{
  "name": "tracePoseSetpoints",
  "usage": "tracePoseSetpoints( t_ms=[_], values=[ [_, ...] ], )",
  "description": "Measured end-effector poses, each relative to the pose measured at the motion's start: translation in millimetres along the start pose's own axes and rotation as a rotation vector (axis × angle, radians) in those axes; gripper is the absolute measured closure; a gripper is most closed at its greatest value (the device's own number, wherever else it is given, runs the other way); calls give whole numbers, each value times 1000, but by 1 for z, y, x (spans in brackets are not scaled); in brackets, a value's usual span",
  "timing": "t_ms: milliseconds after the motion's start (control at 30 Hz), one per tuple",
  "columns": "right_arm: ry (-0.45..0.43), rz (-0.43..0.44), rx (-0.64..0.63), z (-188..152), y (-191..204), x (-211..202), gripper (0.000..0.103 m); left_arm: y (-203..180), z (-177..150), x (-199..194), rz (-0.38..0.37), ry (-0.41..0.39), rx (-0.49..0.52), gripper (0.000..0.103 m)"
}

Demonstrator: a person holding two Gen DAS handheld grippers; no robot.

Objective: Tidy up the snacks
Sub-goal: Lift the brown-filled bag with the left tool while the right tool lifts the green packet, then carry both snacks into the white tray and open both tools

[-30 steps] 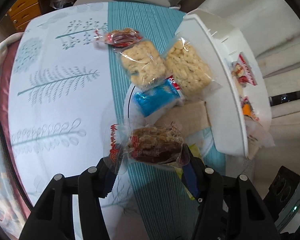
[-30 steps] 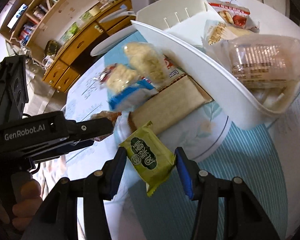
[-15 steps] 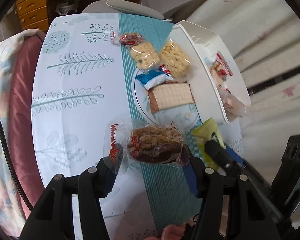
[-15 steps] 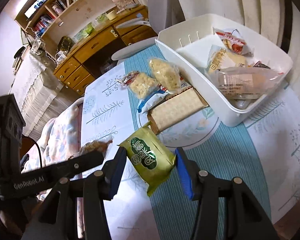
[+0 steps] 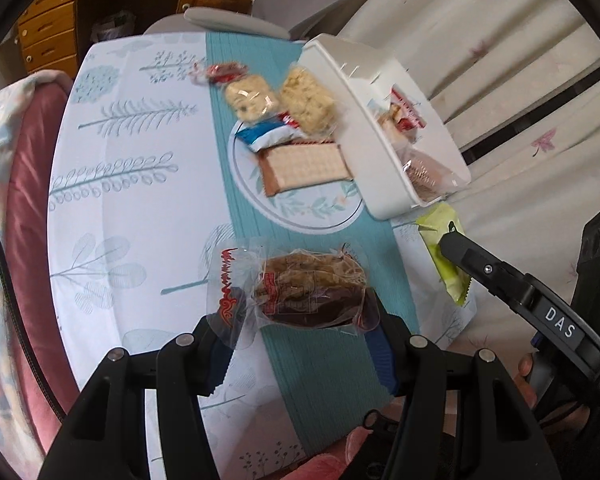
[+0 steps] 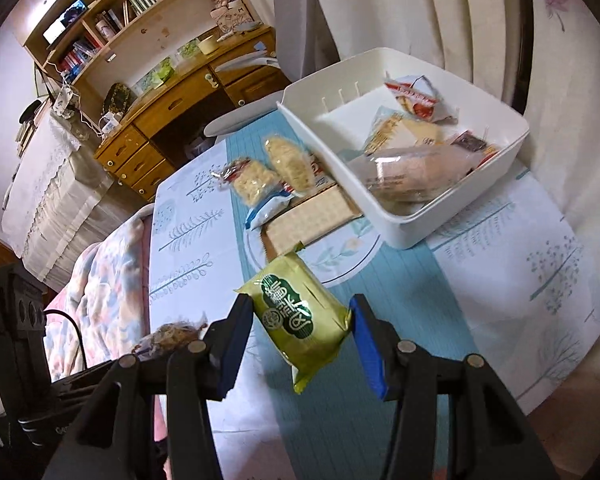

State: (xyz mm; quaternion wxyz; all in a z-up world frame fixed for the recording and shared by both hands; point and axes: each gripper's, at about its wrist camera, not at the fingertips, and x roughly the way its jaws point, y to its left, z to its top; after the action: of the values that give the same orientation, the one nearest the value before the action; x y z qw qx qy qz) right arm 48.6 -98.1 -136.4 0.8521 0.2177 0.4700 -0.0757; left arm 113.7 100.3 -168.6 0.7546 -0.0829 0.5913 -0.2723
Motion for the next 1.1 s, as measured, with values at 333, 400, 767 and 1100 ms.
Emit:
tracePoseSetpoints(
  t_ms=[333, 400, 767, 1100],
  values=[
    [10, 30, -53, 35, -37, -14, 53, -33, 19, 2, 27, -73, -48, 46],
    [24, 37, -66, 44, -46, -14, 53, -42, 24, 4, 42, -86, -65, 46],
    [72, 87, -181, 94, -98, -8, 53, -108, 60, 29, 70, -162, -110, 46],
    [81, 102, -257, 135, -144, 3, 53, -175, 105, 68, 61, -207, -101, 46]
  ],
)
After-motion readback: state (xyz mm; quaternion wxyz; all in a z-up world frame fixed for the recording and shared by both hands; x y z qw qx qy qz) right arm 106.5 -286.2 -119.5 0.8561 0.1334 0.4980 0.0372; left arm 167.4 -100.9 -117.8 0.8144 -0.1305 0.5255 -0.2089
